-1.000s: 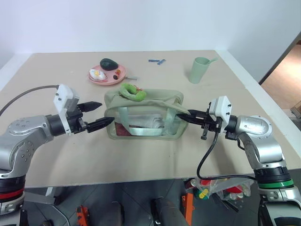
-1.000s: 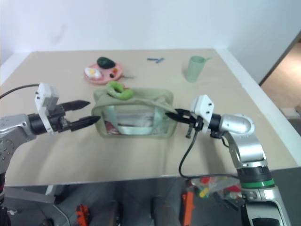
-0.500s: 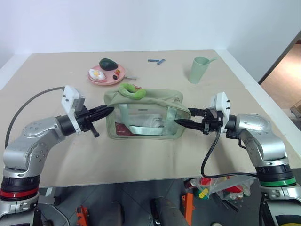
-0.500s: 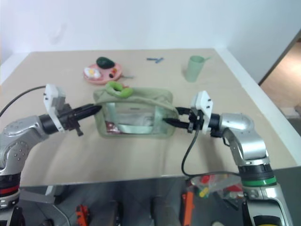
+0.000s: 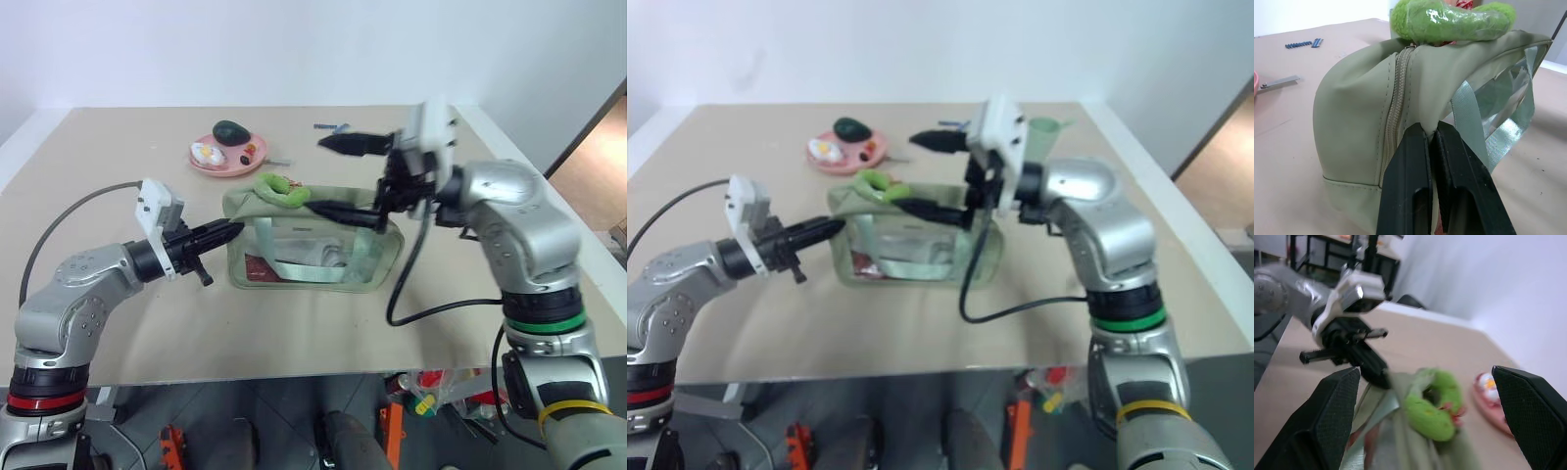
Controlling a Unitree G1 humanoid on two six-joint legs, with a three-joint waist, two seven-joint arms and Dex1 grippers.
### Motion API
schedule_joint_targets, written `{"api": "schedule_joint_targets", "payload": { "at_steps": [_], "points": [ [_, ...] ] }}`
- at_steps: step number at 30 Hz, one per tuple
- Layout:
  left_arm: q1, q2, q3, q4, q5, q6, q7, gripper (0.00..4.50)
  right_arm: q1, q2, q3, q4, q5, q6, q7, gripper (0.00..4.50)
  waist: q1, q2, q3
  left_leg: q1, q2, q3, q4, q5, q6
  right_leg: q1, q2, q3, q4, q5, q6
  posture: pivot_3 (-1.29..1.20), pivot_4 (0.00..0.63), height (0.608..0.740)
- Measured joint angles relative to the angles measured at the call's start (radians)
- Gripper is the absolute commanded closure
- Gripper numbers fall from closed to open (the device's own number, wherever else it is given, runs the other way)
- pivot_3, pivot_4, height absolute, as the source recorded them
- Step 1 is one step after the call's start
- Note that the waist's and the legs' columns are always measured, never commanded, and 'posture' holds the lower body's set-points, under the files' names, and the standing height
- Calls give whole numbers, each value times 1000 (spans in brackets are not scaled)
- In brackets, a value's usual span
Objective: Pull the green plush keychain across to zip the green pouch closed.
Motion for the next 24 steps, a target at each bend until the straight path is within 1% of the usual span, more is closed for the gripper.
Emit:
{"api": "schedule_joint_targets", "payload": {
  "at_steps": [4, 5, 7, 10, 15, 16, 17, 18, 24],
  "points": [
    [0, -11, -2, -7, 1, 0, 20, 4500, -35, 48, 55, 90, -61, -74, 24, 30, 1, 0, 0, -1, 0, 0, 1, 0, 0, 0, 0, 0, -1, 0, 0, 0, 150, 740],
    [0, -12, -4, -11, 1, 0, 23, 4500, -37, 58, 58, 109, -74, -89, 26, 279, 2, 0, 0, -1, 0, 0, 1, 0, 0, 0, 0, 0, 0, 0, 0, 0, 150, 740],
    [2, -14, -7, -19, 2, 0, 34, 4500, -39, 68, 65, 159, -101, -118, 27, 888, 3, 0, 0, 0, 0, -1, 1, 0, 0, 0, 0, -1, 0, 0, 0, 0, 150, 740],
    [5, -16, -9, -27, 3, 0, 43, 4500, -39, 76, 66, 205, -126, -132, 28, 1928, 4, 0, 0, 0, 0, -1, 1, 0, 0, 0, 0, -1, 0, 0, 0, 0, 150, 740],
    [10, -18, -12, -27, 3, -2, 50, 4500, -39, 79, 66, 225, -149, -149, 35, 3636, 4, 0, 0, 0, 0, -1, 1, 0, 0, 0, 0, -1, 0, 0, 0, 0, 150, 740],
    [10, -18, -12, -27, 4, -2, 51, 4500, -39, 79, 66, 229, -153, -153, 37, 4063, 4, 0, 0, 0, 0, -1, 1, 0, 0, 0, 0, -1, 0, 0, 0, 0, 150, 740],
    [10, -18, -13, -27, 5, -3, 52, 4500, -39, 79, 66, 232, -154, -154, 38, 4276, 4, 0, 0, 0, 0, -1, 1, 0, 0, 0, 0, -1, 0, 0, 0, 0, 150, 740],
    [10, -18, -14, -27, 6, -4, 55, 4500, -39, 80, 66, 235, -155, -155, 38, 4458, 4, 0, 0, 0, 0, -1, 1, 0, 0, 0, 0, -1, 0, 0, 0, 0, 150, 740],
    [3, -31, -23, -24, 23, -17, 65, 4500, -35, 81, 48, 233, -152, -166, 40, 4458, 5, 0, 0, 0, 0, -1, 1, 0, 0, 0, 0, -1, 0, 0, 0, 0, 150, 740]
  ]
}}
